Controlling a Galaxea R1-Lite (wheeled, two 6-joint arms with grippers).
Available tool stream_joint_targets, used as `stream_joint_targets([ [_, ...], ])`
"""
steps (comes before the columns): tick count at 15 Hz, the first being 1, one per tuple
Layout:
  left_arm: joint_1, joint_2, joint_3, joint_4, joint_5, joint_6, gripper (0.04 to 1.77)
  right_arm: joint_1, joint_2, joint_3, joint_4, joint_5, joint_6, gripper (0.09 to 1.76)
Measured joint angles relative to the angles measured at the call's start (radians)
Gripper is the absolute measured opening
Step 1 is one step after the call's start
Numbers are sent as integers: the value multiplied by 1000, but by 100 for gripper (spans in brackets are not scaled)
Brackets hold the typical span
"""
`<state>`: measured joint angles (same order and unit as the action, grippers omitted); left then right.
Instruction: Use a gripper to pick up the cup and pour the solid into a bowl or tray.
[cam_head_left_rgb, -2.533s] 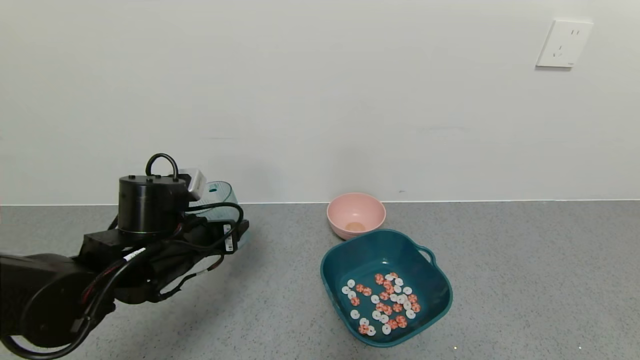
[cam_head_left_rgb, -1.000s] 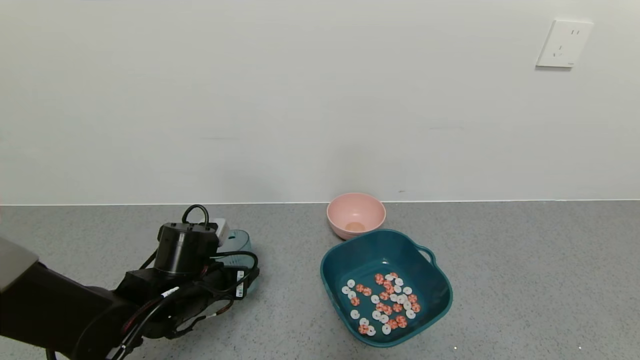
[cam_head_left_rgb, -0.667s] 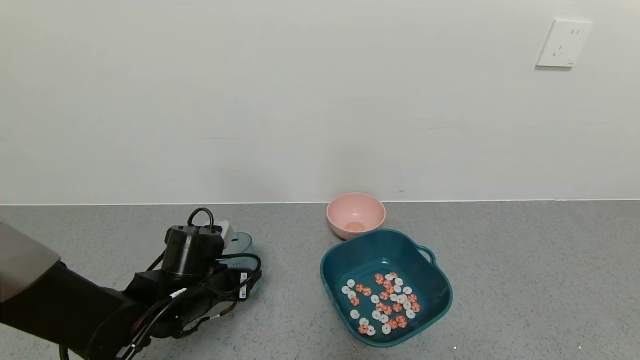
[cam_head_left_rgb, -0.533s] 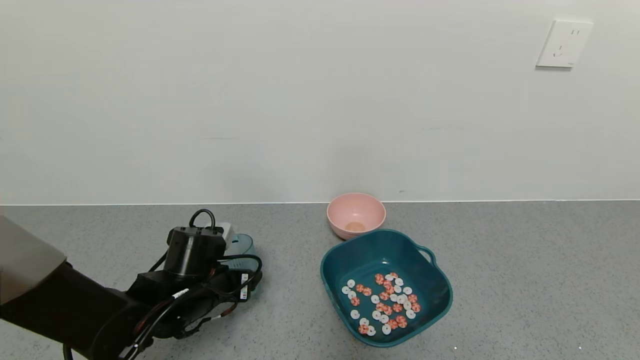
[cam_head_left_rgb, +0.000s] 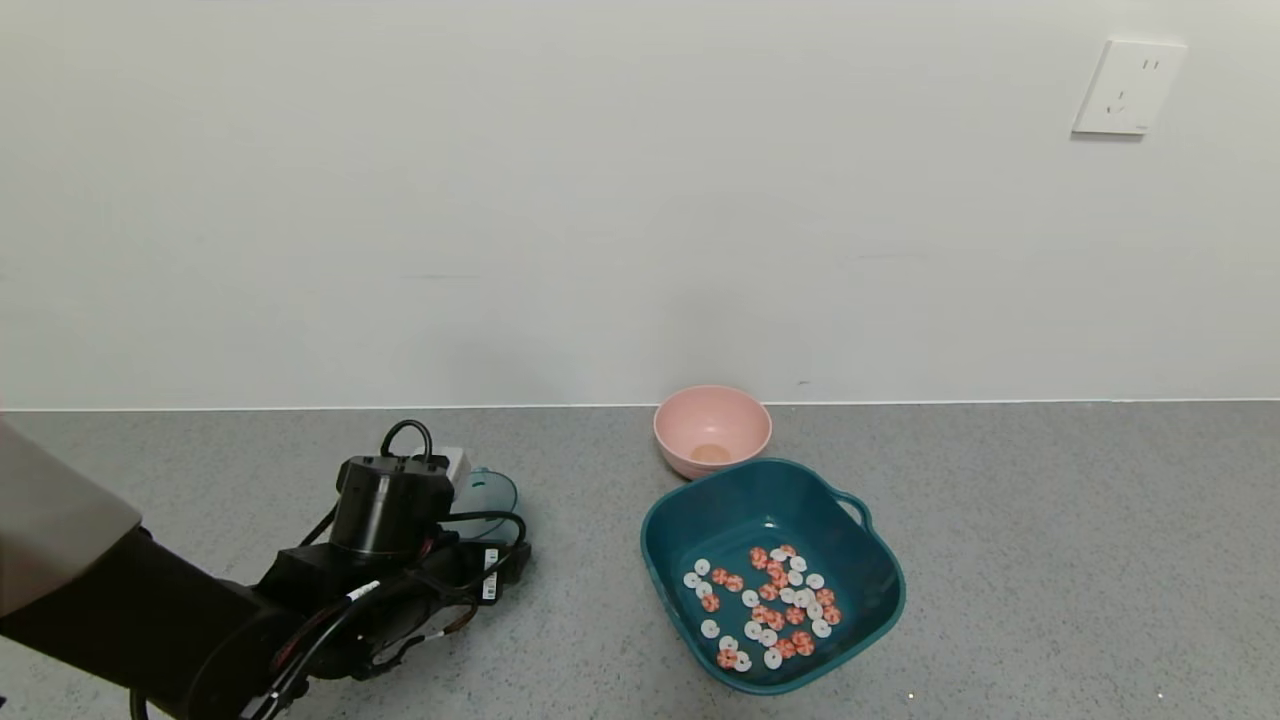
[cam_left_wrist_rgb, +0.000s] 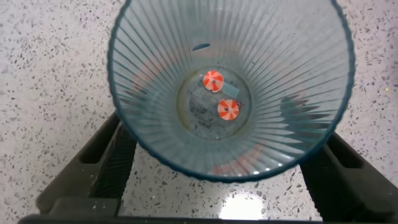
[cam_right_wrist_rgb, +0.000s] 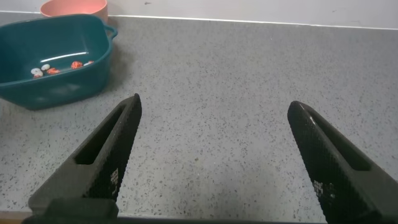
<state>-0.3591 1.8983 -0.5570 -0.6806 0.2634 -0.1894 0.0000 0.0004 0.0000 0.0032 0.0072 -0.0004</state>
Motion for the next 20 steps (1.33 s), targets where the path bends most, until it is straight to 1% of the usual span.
stream_joint_targets([
  [7,17,-100,11,15,-5,10,167,0,0,0,0,0,0,171],
  [11,17,-220,57,51,-5,45,169,0,0,0,0,0,0,171],
  [13,19,-298,79,109,-5,59,169,0,0,0,0,0,0,171],
  [16,30,-435,98,231,-11,76,170,0,0,0,0,0,0,171],
  [18,47,-535,111,296,-42,89,170,0,0,0,0,0,0,171],
  [20,81,-644,138,347,-87,123,170,0,0,0,0,0,0,171],
])
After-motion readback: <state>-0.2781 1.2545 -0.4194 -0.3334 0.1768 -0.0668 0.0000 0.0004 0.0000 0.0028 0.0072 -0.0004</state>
